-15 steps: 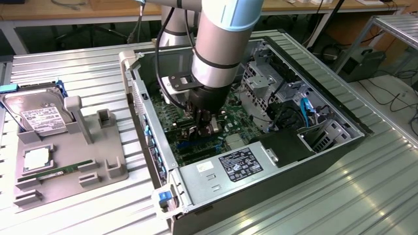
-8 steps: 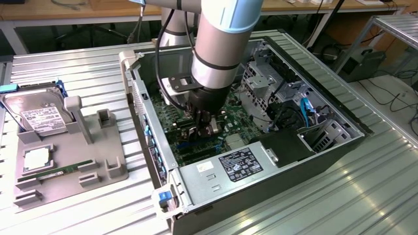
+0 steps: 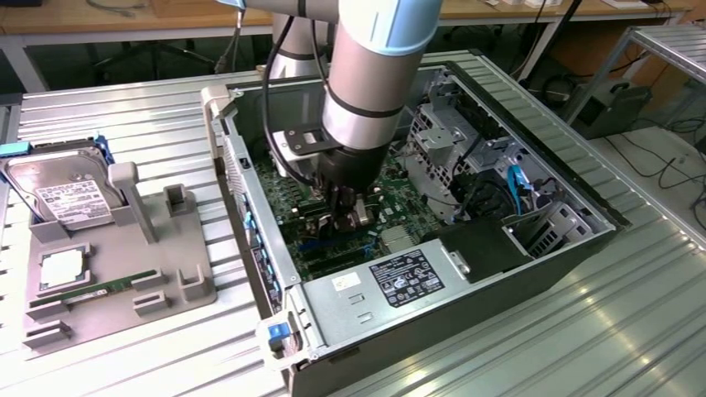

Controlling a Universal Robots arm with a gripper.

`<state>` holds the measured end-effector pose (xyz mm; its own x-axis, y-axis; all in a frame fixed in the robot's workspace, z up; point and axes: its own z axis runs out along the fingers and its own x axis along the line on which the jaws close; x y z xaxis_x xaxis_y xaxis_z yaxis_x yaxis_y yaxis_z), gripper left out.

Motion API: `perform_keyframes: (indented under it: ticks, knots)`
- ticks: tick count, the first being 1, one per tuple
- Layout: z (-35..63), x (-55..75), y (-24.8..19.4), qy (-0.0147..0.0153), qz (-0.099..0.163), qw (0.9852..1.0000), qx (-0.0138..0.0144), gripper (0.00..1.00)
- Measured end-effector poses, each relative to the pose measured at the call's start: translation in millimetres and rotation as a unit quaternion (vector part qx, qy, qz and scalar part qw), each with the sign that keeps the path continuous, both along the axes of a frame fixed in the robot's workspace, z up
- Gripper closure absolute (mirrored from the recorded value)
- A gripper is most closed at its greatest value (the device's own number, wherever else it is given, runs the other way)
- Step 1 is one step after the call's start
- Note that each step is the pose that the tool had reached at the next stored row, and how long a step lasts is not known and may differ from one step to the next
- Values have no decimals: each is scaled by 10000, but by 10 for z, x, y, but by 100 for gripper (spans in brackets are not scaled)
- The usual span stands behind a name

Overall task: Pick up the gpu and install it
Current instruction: 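Insert the gpu into the slot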

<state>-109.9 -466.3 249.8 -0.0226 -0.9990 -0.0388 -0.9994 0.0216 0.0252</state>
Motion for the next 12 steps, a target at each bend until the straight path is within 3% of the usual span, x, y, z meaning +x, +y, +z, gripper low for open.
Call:
perform_keyframes:
  ticks: [2,3,12]
  knots:
    - [-1,0,11,-1,4,10000,12,74]
    - [-13,0,24,-7,8,10000,36,74]
    - [11,-1,26,0,20,10000,23,73]
